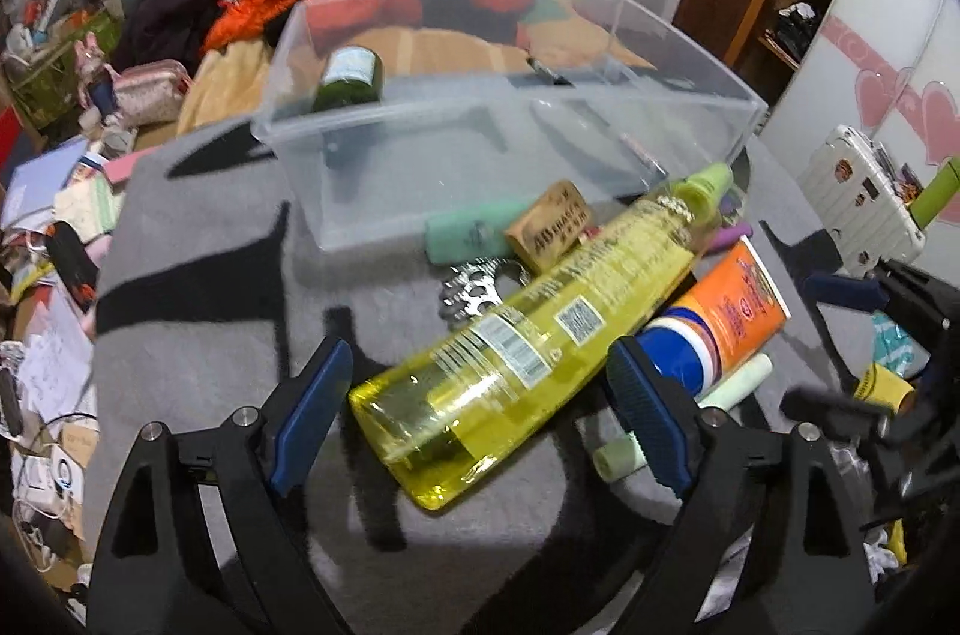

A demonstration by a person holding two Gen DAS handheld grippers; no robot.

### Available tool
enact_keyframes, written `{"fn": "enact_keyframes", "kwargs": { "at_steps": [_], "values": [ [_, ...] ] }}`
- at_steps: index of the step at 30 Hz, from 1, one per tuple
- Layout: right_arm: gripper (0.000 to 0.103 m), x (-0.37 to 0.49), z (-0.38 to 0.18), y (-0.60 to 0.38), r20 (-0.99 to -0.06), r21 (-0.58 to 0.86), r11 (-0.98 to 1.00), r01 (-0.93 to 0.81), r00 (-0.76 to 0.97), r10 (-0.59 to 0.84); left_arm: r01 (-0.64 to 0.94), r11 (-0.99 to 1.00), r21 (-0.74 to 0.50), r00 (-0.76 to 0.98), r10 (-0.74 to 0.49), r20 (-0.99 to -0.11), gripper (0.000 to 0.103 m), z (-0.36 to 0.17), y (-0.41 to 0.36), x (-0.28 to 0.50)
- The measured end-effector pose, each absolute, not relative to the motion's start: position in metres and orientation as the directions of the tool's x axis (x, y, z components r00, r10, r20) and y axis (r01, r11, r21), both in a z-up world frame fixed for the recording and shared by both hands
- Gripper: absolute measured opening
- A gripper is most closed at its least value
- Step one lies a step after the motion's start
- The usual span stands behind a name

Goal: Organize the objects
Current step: 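Grasp the yellow spray bottle with the left gripper while the right grasps the pale green tube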

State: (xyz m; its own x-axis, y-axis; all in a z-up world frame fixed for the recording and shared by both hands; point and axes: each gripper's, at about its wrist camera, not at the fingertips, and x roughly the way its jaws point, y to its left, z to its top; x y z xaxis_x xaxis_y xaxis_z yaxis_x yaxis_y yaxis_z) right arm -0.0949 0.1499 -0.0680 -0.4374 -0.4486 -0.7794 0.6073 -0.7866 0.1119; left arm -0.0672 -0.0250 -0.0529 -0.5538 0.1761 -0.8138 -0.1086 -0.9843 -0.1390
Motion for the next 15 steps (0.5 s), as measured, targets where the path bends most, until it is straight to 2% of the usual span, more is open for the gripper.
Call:
{"fn": "enact_keyframes", "kwargs": {
  "at_steps": [3, 6, 8, 10, 12, 14, 15],
  "values": [
    [0.075, -0.088, -0.072, 0.144, -0.780, 0.135, -0.765, 0.630, -0.408, -0.474, -0.119, -0.986, -0.116, -0.562, 0.163, -0.811, 0.088, -0.054, -0.020, -0.063],
    [0.059, -0.085, -0.076, 0.137, -0.789, 0.139, -0.742, 0.656, -0.380, -0.483, -0.129, -0.986, -0.110, -0.574, 0.164, -0.802, 0.088, -0.054, -0.019, -0.057],
    [0.051, -0.083, -0.079, 0.133, -0.795, 0.131, -0.730, 0.671, -0.369, -0.482, -0.135, -0.984, -0.114, -0.579, 0.172, -0.797, 0.083, -0.053, -0.019, -0.053],
    [0.051, -0.083, -0.081, 0.129, -0.798, 0.116, -0.726, 0.678, -0.372, -0.474, -0.142, -0.982, -0.121, -0.579, 0.182, -0.795, 0.074, -0.051, -0.021, -0.048],
    [0.050, -0.083, -0.084, 0.126, -0.802, 0.113, -0.721, 0.684, -0.366, -0.472, -0.147, -0.980, -0.135, -0.575, 0.195, -0.794, 0.069, -0.049, -0.024, -0.044],
    [0.037, -0.083, -0.086, 0.125, -0.809, 0.121, -0.710, 0.694, -0.345, -0.476, -0.155, -0.977, -0.146, -0.572, 0.209, -0.793, 0.066, -0.047, -0.025, -0.039],
    [0.035, -0.082, -0.088, 0.124, -0.817, 0.124, -0.701, 0.702, -0.329, -0.473, -0.161, -0.976, -0.147, -0.570, 0.213, -0.793, 0.065, -0.046, -0.025, -0.038]
  ]
}}
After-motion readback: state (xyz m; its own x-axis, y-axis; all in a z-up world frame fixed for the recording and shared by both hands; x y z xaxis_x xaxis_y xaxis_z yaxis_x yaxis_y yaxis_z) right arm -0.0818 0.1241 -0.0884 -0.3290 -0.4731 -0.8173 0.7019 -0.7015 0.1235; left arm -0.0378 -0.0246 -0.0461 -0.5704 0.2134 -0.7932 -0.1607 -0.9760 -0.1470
